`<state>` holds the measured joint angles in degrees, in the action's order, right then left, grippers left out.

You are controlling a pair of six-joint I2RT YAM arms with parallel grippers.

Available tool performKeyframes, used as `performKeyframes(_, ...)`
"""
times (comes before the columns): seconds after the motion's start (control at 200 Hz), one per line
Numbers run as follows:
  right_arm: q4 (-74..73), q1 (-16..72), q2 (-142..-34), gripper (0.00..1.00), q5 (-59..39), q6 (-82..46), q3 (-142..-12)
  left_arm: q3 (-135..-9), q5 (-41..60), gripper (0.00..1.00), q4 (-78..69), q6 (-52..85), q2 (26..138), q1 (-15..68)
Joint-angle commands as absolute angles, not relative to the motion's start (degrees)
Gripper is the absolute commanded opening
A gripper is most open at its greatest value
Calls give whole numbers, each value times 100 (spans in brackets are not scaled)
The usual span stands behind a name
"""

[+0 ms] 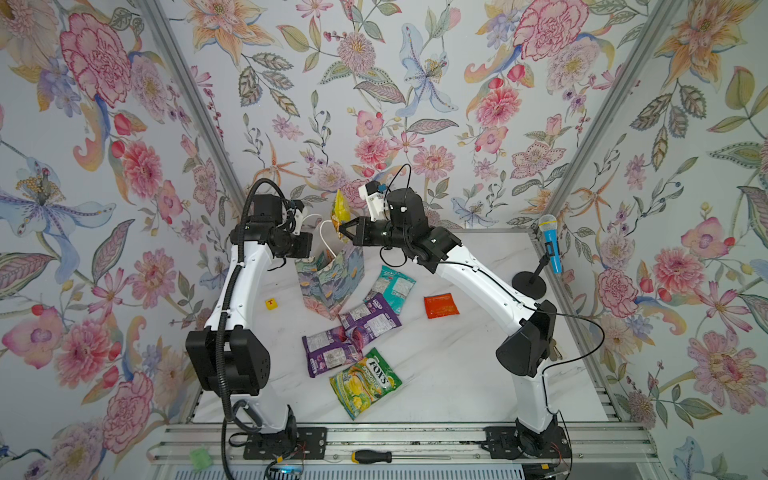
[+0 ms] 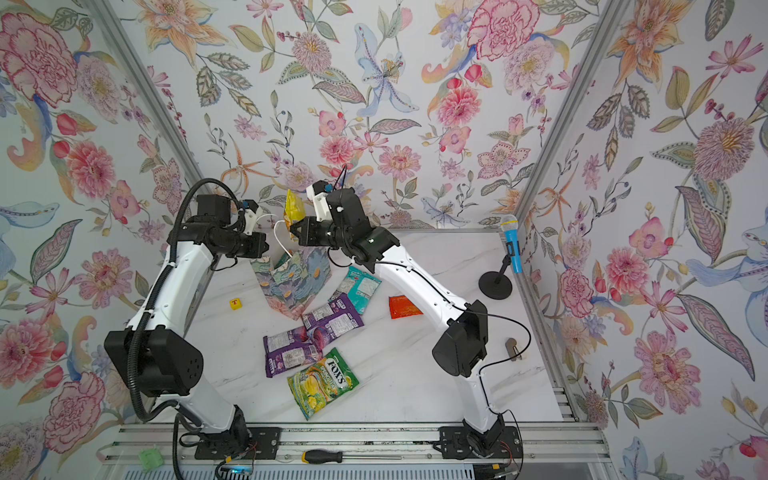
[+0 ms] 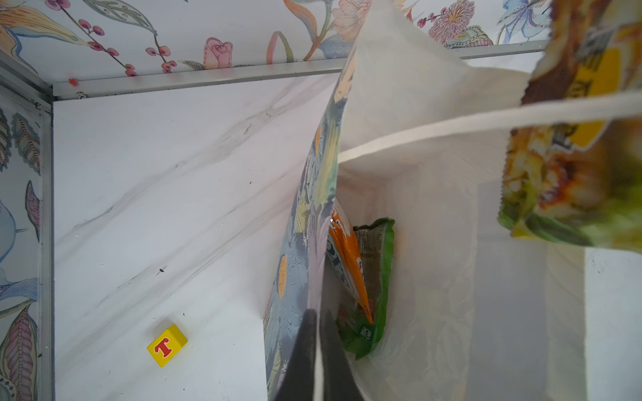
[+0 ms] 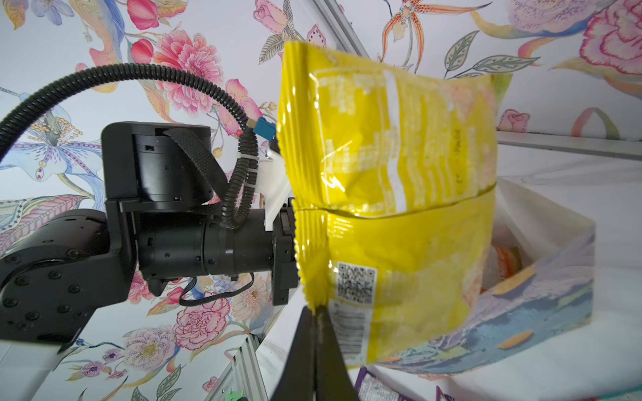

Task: Place the snacks into the paper bag

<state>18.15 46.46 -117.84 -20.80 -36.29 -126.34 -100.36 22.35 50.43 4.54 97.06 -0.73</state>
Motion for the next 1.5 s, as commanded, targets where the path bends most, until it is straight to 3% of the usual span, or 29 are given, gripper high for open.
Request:
performKeyframes(0.0, 1725, 4710, -11550, 0, -2193, -3543, -12577, -9976, 2413, 4, 4992, 449, 9466, -17)
performKeyframes(0.235, 1714, 4737, -11655, 0, -2394, -3450, -12774, -9968, 2415, 4, 4984, 461, 9492, -9)
performKeyframes(0.636, 1716, 4608, -12794, 0, -2944, -4028, -14385, -9967, 2433, 4, 4983, 466, 9496, -10)
performKeyframes(1.361, 1978, 4597, -12200, 0, -2628, -4026, -13311, -9956, 2414, 4, 4968, 466, 9483, -16)
performKeyframes(1.451, 1982, 4565, -12131, 25, -2512, -3951, -13256, -9967, 2426, 4, 4986, 468, 9488, -11)
performKeyframes(1.496, 1982, 4536, -12074, 33, -2431, -3905, -13229, -9967, 2414, 4, 4988, 458, 9492, -15)
